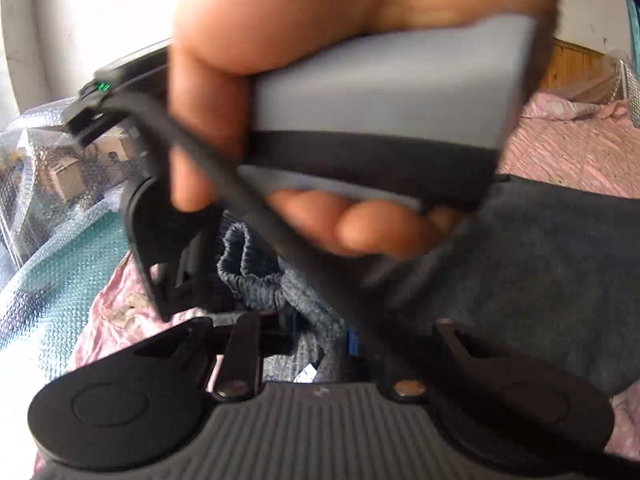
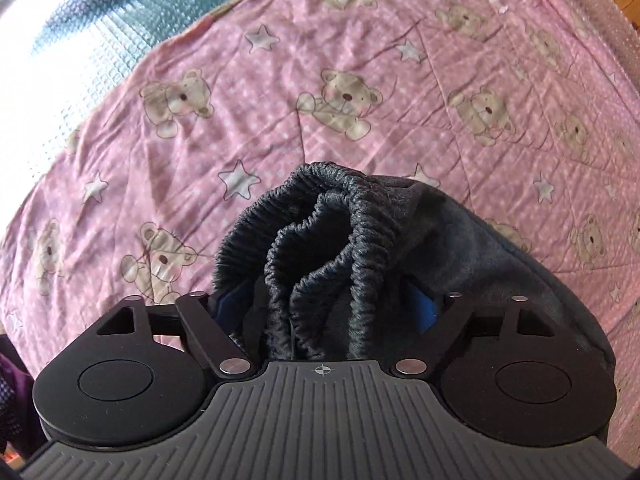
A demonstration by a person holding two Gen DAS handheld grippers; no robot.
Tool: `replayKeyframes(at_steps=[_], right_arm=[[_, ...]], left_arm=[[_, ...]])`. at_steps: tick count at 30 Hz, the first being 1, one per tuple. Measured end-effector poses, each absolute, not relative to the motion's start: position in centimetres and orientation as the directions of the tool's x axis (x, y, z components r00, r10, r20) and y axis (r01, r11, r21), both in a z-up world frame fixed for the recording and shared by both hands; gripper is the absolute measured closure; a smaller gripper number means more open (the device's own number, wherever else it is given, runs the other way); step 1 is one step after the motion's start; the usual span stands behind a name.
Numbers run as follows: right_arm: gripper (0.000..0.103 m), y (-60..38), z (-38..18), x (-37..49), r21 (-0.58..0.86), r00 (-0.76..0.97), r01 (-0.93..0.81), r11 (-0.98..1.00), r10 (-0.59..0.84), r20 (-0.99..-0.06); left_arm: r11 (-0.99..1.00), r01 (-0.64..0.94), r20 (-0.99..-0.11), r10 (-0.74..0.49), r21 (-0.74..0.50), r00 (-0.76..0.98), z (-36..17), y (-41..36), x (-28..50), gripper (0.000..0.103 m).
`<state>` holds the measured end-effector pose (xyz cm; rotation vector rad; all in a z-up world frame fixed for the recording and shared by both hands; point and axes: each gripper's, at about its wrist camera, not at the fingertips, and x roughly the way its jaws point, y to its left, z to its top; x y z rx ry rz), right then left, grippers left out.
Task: Fold clothes
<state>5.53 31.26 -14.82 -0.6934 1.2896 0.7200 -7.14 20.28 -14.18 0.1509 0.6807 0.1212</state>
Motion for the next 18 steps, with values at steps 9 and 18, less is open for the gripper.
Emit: replayKeyframes(at_steps=[9, 18], right_arm=[[0.089, 20.3, -9.1, 8.5, 0.140, 0.168, -0.651, 0.746, 0.322, -0.932], [0.078, -1.5, -13.3, 10.8, 0.394, 0.225, -0.303, 0.868, 0.467, -0.855]], left_arm=[[0.991, 0.078, -0.559, -0.006, 0.105, 0.829, -11.7, 20.1, -8.4, 0.077], [0.937, 0.348, -0.535, -0.313, -0.037, 0.785, -9.2, 17.6, -9.0, 0.066]])
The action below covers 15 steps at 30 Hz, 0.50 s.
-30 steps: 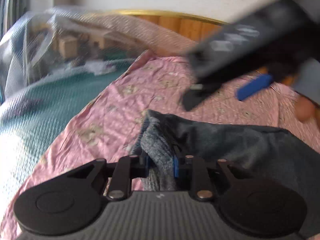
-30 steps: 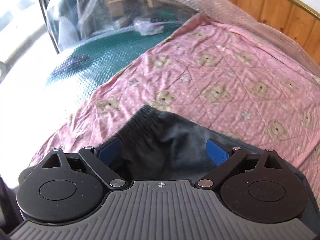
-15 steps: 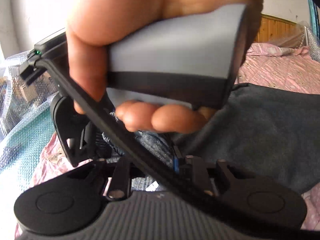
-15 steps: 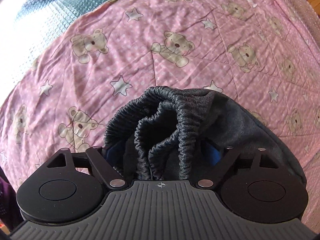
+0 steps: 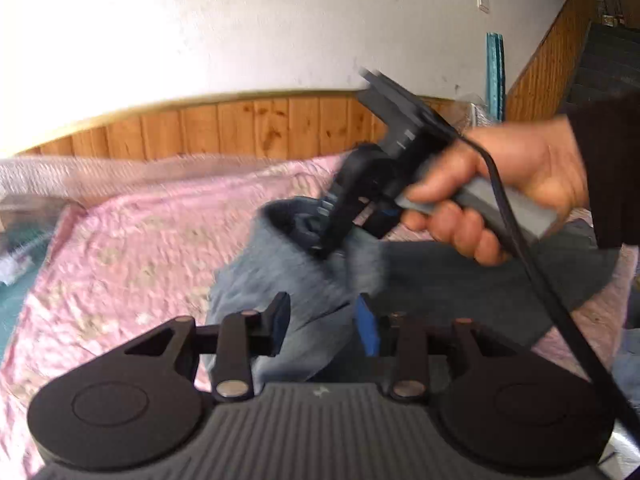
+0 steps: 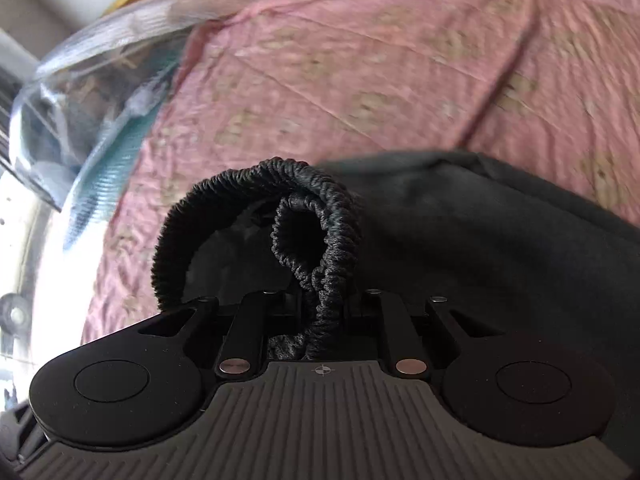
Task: Fold clothes
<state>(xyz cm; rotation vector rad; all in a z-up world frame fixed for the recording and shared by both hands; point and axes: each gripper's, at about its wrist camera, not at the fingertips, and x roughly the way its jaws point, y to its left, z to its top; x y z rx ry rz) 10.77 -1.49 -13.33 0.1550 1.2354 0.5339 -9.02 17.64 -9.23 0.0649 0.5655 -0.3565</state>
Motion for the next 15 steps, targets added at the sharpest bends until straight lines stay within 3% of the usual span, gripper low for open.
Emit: replayKeyframes(at_steps=[3, 5, 10, 13, 15], right_arm=[[0.054, -5.9, -17.1, 10.3, 0.365, 0.238, -0.215, 0.906, 0.412, -0.880], [0.048, -8.2, -16.8, 9.3, 0.426, 0.290, -0.149, 0.892, 0.452, -0.844], [0.045, -11.2, -14.0, 6.2, 0.508, 0.476, -0.027, 0.861, 0.458, -0.751], [0.046, -8.4, -13.4, 5.3, 0.490, 0.493, -0.150, 0.859, 0.495, -0.716], [0.050, -5.8, -14.3, 5.0, 0.435, 0.444, -0.241, 0.868, 0.497, -0.746]], left_arm=[[0.944, 0.319, -0.581, -0.306, -0.084, 0.754, -10.4, 18.4, -7.7, 0.065], [0.951, 0.298, -0.607, -0.284, -0.081, 0.742, -11.0, 18.5, -7.0, 0.062], [0.937, 0.343, -0.671, -0.294, -0.063, 0.680, -13.2, 16.9, -5.8, 0.060], [0.911, 0.403, -0.715, -0.341, -0.090, 0.610, -14.9, 14.9, -6.1, 0.059], [0.890, 0.442, -0.753, -0.368, -0.114, 0.546, -16.3, 13.8, -6.5, 0.052]])
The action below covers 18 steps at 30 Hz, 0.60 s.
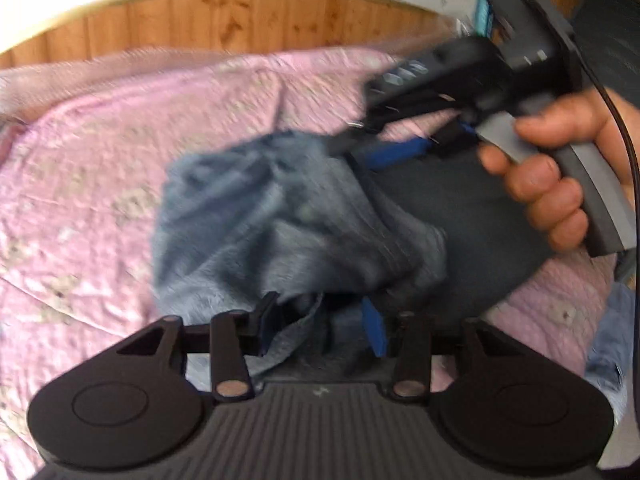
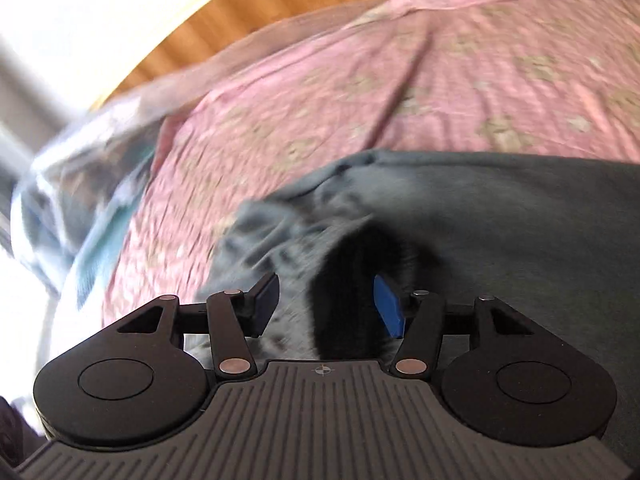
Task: Fold clothes
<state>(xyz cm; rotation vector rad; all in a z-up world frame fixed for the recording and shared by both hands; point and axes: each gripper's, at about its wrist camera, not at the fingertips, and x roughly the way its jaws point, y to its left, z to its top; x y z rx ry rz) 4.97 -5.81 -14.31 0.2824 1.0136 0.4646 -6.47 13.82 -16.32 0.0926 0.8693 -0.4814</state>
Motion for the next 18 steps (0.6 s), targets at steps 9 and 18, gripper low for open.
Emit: replayKeyframes(at_steps=[9, 18], right_arm=[[0.049, -5.8, -14.5, 2.6, 0.192, 0.460, -0.192, 0.963, 0.261, -0.849], [0.051, 2.6, -11.1, -1.9, 0.137, 0.511, -0.437, 0.889, 0.370, -0.776]], left_arm=[[0.851, 0.383, -0.654, -0.522, -0.359, 0.547, -9.5, 22.8, -5.1, 0.042], [0.867, 0.139, -0.731, -0.480, -0.478, 0.485, -15.6, 24.9, 9.6, 0.044]])
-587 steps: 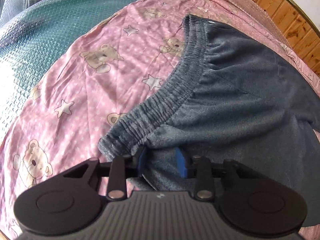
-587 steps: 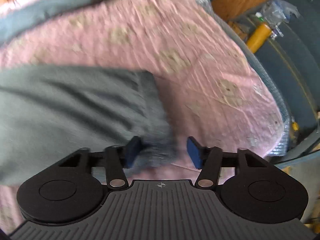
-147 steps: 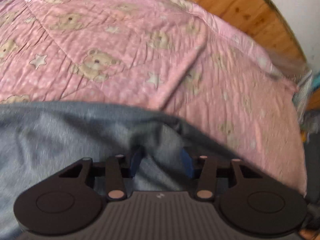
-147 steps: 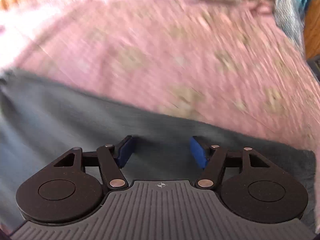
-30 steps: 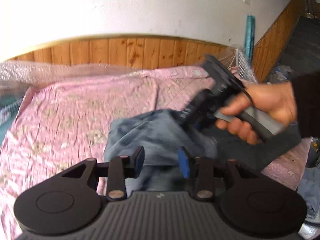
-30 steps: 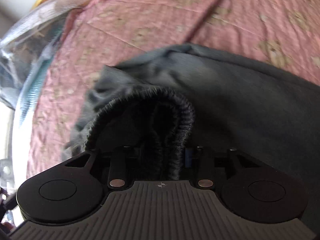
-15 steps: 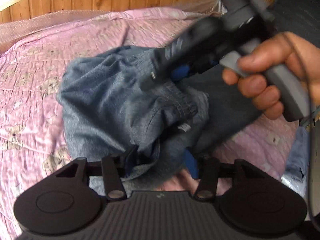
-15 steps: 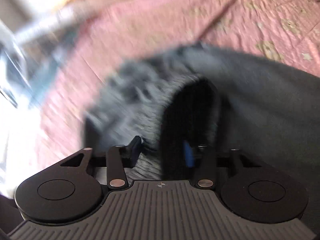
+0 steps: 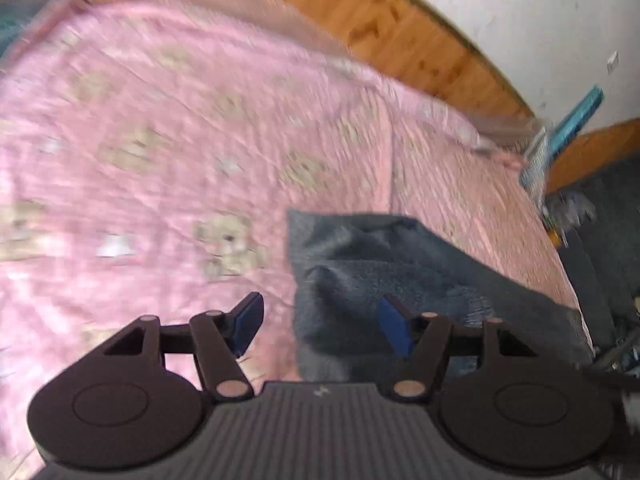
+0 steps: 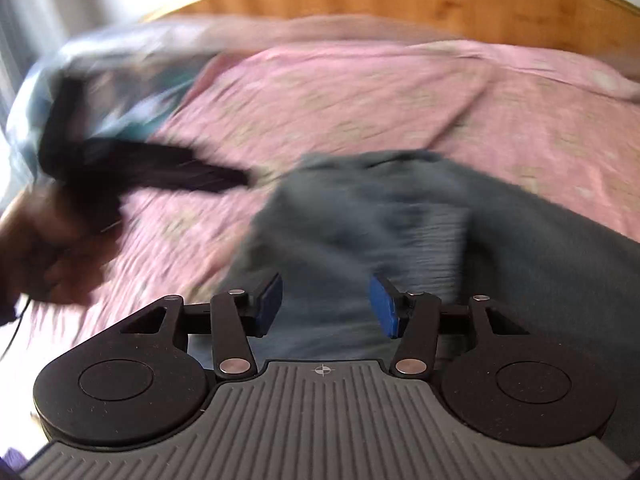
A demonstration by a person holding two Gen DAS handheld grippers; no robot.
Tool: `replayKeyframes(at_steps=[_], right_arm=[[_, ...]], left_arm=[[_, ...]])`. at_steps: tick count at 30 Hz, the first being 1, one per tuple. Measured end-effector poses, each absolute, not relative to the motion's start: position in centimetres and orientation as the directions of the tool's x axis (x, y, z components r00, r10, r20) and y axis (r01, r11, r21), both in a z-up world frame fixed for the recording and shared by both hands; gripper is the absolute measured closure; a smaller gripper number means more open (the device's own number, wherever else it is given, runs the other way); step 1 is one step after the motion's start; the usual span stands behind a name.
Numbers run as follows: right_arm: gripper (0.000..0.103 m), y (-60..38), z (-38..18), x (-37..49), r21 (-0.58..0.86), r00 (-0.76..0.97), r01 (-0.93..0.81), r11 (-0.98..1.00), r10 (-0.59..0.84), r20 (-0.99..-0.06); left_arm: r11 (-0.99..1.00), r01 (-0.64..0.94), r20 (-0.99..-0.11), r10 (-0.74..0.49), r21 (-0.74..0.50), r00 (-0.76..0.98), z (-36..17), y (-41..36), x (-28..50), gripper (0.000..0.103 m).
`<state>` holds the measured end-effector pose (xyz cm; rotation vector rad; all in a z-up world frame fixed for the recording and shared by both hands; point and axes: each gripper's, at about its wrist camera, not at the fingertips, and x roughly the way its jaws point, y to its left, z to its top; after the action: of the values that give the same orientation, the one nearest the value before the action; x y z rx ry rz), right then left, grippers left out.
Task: Fold clothes
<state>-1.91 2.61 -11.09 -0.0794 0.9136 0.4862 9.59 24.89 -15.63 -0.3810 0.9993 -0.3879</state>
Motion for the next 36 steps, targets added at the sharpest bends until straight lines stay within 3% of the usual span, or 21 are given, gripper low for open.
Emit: replayKeyframes(at_steps=[1, 3, 7, 10, 13, 16, 20, 23, 26, 29, 32, 36], right_arm=[[0.053, 3.6, -12.0, -2.0, 0.124, 0.486, -0.457, 0.881, 0.364, -0.795], [0.064, 4.4, -14.7, -1.9, 0.109, 0.416, -0.438, 0.892, 0.309, -0.855], [0.064, 4.4, -16.3, -3.5, 0.127, 0.361, -0.422, 0.897, 0.295, -0.885], [0.066, 2.9, -15.0, -3.2, 0.182, 0.356, -0.366, 0.913, 0.318, -0.879], [0.066, 0.3, -11.4, -2.6, 0.195, 0.480, -0.303, 0.933, 0.326, -0.814], [0.063, -1.3, -10.2, -0.1, 0.139, 0.568, -0.269, 0.953, 0.273, -0.777], [0.081, -2.3, -14.4, 4.4, 0.073, 0.507, -0.253, 0.965, 0.196, -0.839], [0.078, -4.0, -16.0, 5.0, 0.062, 0.490, -0.197, 0.978, 0.153, -0.858], [0.075, -5.3, -13.6, 2.6, 0.099, 0.540, -0.145, 0.985, 0.162, -0.826], [0.062, -6.2, -12.6, 0.2, 0.190, 0.549, -0.134, 0.973, 0.232, -0.803], [0.070, -5.8, -15.0, -0.7, 0.181, 0.497, -0.149, 0.972, 0.232, -0.836], [0.070, -6.6, -16.5, -1.2, 0.192, 0.501, -0.127, 0.973, 0.230, -0.834]], left_arm=[[0.868, 0.140, -0.741, -0.482, -0.477, 0.467, -16.4, 23.9, 10.6, 0.047], [0.895, 0.112, -0.775, -0.431, -0.431, 0.462, -17.6, 22.3, 12.2, 0.074], [0.917, 0.060, -0.798, -0.374, -0.394, 0.472, -18.4, 22.5, 15.0, 0.075], [0.917, 0.067, -0.797, -0.376, -0.393, 0.472, -17.8, 23.3, 15.5, 0.074], [0.918, 0.095, -0.776, -0.378, -0.385, 0.506, -15.2, 25.1, 13.3, 0.074], [0.882, 0.196, -0.726, -0.465, -0.428, 0.506, -12.7, 25.1, 8.9, 0.072], [0.810, 0.312, -0.727, -0.584, -0.496, 0.361, -14.1, 22.0, 3.2, 0.069], [0.833, 0.326, -0.785, -0.539, -0.446, 0.304, -16.5, 20.3, 0.7, 0.068], [0.851, 0.298, -0.800, -0.514, -0.431, 0.310, -16.9, 20.5, -0.2, 0.067], [0.870, 0.240, -0.778, -0.494, -0.432, 0.389, -15.1, 22.0, -0.7, 0.045], [0.866, 0.233, -0.780, -0.499, -0.442, 0.377, -15.4, 21.9, -0.7, 0.043], [0.895, 0.270, -0.831, -0.435, -0.355, 0.347, -16.6, 20.1, -0.9, 0.043]])
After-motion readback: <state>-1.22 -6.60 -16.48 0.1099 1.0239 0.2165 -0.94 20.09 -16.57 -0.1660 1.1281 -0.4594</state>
